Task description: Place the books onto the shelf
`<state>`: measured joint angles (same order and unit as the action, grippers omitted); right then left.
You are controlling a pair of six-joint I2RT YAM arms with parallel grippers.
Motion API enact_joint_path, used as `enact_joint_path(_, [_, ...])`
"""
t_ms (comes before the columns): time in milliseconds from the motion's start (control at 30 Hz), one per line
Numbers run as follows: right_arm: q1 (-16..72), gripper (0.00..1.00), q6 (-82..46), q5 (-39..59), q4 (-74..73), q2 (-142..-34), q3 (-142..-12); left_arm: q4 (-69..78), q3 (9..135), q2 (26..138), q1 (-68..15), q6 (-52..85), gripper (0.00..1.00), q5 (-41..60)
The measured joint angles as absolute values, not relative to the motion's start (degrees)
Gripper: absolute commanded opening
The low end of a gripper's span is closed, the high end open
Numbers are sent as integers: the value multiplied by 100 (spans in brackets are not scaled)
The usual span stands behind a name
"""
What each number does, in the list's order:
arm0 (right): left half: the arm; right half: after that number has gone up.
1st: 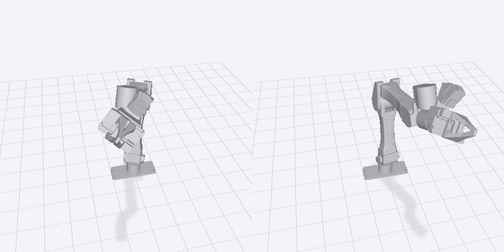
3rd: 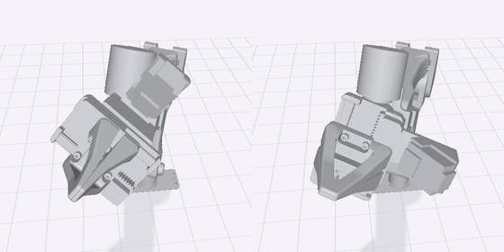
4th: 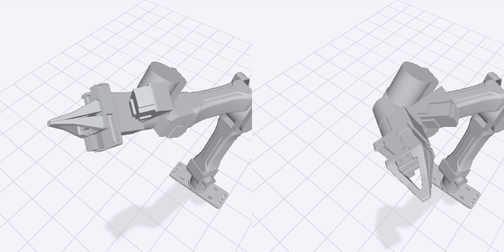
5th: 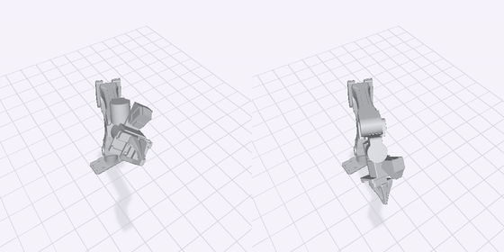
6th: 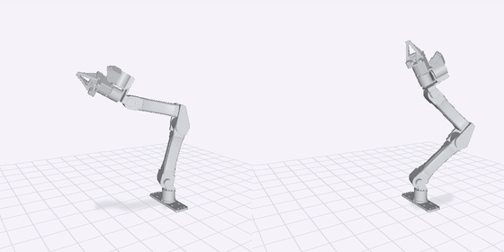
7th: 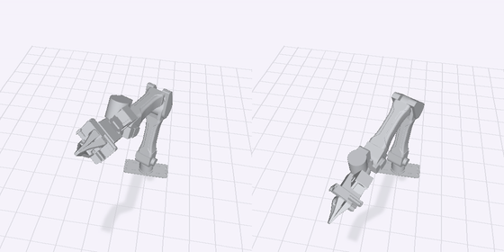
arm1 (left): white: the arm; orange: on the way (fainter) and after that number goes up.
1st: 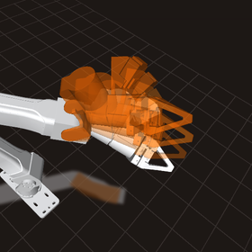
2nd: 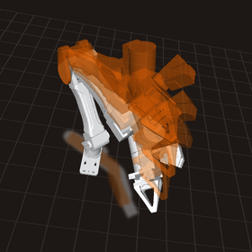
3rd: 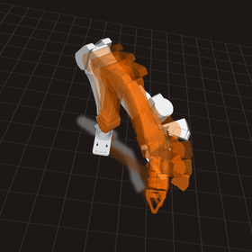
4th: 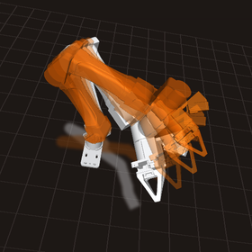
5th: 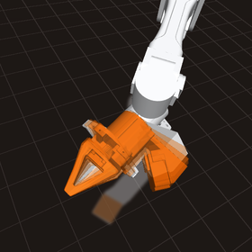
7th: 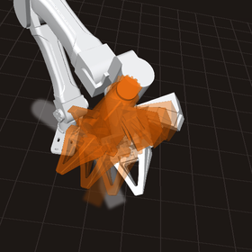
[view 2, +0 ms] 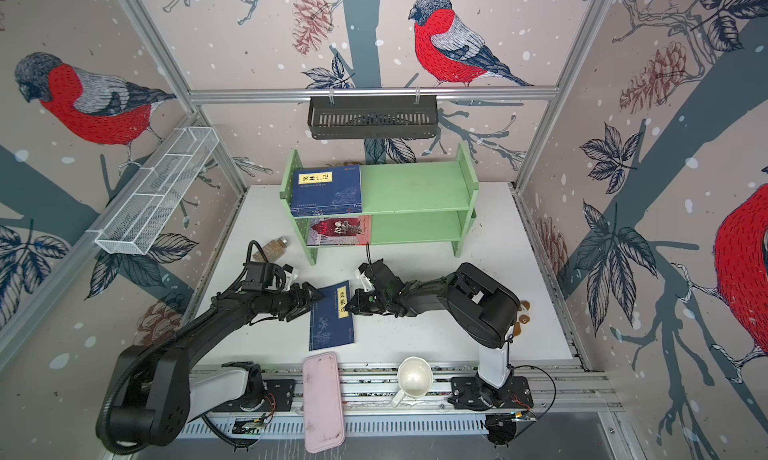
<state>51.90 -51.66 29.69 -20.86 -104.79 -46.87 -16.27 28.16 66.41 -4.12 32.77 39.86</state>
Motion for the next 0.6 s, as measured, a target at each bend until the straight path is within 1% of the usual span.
enact_joint_path(300, [4919, 0, -4438, 3330, -1372, -9384, -4639, -2276, 3983, 6012, -191, 2443, 76, 3883])
enact_joint_path(600, [4447, 0, -3632, 3942, -211, -8237, -4794, -3129, 5177, 5940, -165, 1406, 76, 4228])
